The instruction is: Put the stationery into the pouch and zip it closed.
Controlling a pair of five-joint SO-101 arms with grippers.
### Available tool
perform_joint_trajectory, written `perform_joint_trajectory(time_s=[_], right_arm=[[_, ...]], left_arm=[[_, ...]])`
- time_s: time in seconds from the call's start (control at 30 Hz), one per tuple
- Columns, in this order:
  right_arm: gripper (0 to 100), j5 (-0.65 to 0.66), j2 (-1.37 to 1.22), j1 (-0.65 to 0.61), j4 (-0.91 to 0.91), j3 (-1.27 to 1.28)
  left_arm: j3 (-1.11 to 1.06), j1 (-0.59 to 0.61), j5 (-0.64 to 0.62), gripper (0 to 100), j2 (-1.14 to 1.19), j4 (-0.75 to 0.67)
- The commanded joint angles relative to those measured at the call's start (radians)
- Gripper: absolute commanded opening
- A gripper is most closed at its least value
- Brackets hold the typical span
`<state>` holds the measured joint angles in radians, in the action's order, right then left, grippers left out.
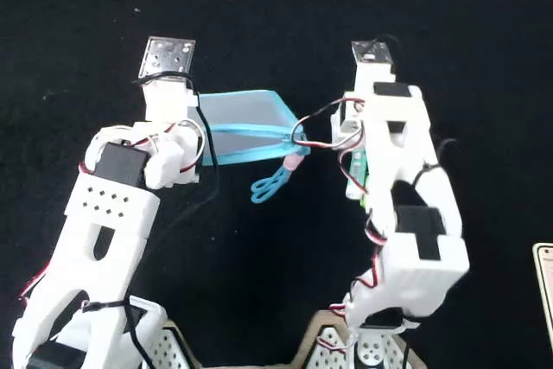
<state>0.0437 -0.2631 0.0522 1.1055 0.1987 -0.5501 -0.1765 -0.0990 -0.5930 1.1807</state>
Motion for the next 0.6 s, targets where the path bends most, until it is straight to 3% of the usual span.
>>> perform_joint_trajectory(time_s=[0.0,0.33,0.47,0.57], right_arm=[[15.8,-0.005,-0.038,0.023,-0.012,-0.102],[15.5,-0.005,-0.193,0.026,-0.012,-0.225],[0.3,-0.005,-0.199,0.034,-0.011,-0.259],[0.8,-0.003,-0.188,0.034,0.061,-0.282]], left_arm=[[-0.033,-0.03,-0.008,3,0.005,0.002],[-0.033,-0.031,-0.012,3,0.005,0.002],[-0.033,-0.031,-0.012,3,0.005,0.002],[-0.033,-0.031,-0.012,3,0.006,0.002]])
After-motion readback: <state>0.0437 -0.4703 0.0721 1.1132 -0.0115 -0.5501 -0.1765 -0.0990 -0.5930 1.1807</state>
